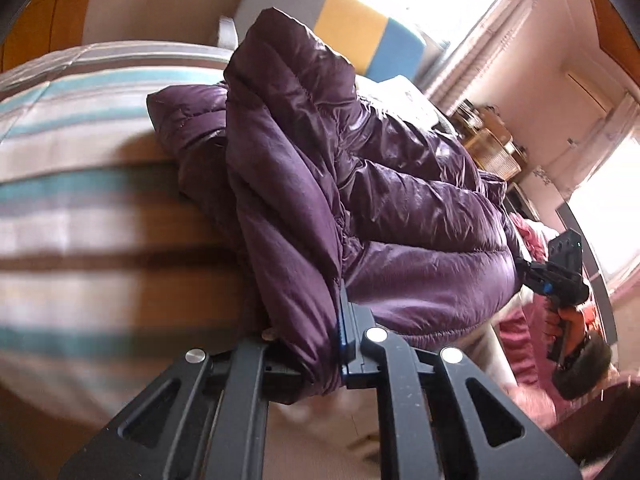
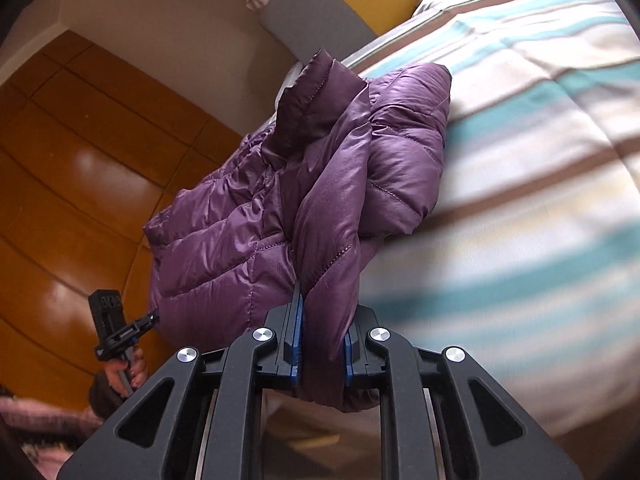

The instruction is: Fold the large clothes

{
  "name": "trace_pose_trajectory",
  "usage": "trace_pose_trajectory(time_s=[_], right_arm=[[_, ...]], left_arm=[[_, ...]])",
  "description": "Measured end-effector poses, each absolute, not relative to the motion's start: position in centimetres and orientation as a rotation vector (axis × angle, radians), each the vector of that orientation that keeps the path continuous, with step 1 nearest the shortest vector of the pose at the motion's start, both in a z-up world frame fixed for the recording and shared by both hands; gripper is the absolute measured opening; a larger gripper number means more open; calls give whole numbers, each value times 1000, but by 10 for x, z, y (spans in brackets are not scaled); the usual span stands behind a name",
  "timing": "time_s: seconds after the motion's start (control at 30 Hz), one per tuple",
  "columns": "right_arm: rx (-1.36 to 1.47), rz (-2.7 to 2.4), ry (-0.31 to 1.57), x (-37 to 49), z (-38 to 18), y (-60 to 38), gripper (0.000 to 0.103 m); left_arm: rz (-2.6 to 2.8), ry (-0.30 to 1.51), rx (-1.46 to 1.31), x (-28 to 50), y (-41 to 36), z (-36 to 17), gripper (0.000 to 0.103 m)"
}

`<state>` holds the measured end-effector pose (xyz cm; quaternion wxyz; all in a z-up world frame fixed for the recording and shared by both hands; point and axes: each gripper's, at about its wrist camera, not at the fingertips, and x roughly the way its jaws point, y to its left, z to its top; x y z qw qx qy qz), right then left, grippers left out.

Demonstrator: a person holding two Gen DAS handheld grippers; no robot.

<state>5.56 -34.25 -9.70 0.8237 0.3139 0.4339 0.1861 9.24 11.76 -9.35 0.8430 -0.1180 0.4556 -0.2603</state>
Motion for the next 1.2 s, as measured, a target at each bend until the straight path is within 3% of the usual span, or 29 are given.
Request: trace_pose_trajectory(time_s=[0.07, 0.13, 0.27, 0.37, 0.53, 0.57, 0.67, 0.77, 0.8, 0.83, 0.87, 0.9, 1.0, 1.2], right_arm=[[639, 400, 931, 46, -96, -338, 15], [576, 353, 929, 43, -90, -336, 30], [515, 214, 822, 49, -67, -349, 52], [452, 197, 747, 65, -47, -347, 54], [282, 211, 730, 97, -29, -318, 59], [251, 208, 737, 105, -28, -313, 65], [132, 189, 752, 113, -31, -302, 65], [-16, 164, 772, 113, -40, -284, 60], [-52, 162, 777, 112, -42, -282, 36], [-96, 157, 791, 111, -45, -280, 20], [-117, 154, 794, 109, -47, -279, 17], [-128, 158, 786, 105, -46, -280, 12], [-115, 156, 741, 93, -32, -286, 11], [29, 201, 651, 85, 17, -306, 11]], left_arm=[[-555, 963, -234, 75, 118, -96, 12], [-516, 945, -183, 67, 118, -93, 30], [-430, 879, -144, 69, 122, -75, 47], [-338, 796, -128, 81, 130, -53, 56], [-311, 703, -56, 114, 122, -22, 83], [-317, 708, -33, 124, 116, -21, 84], [-340, 694, 9, 147, 96, -20, 85], [-373, 686, 79, 159, 70, -25, 83], [-378, 686, 102, 161, 62, -27, 76], [-383, 695, 109, 165, 56, -29, 53], [-381, 709, 111, 166, 55, -31, 38], [-370, 731, 101, 168, 54, -32, 15], [-366, 707, 50, 158, 62, -22, 10], [-382, 598, 6, 135, 86, 27, 9]])
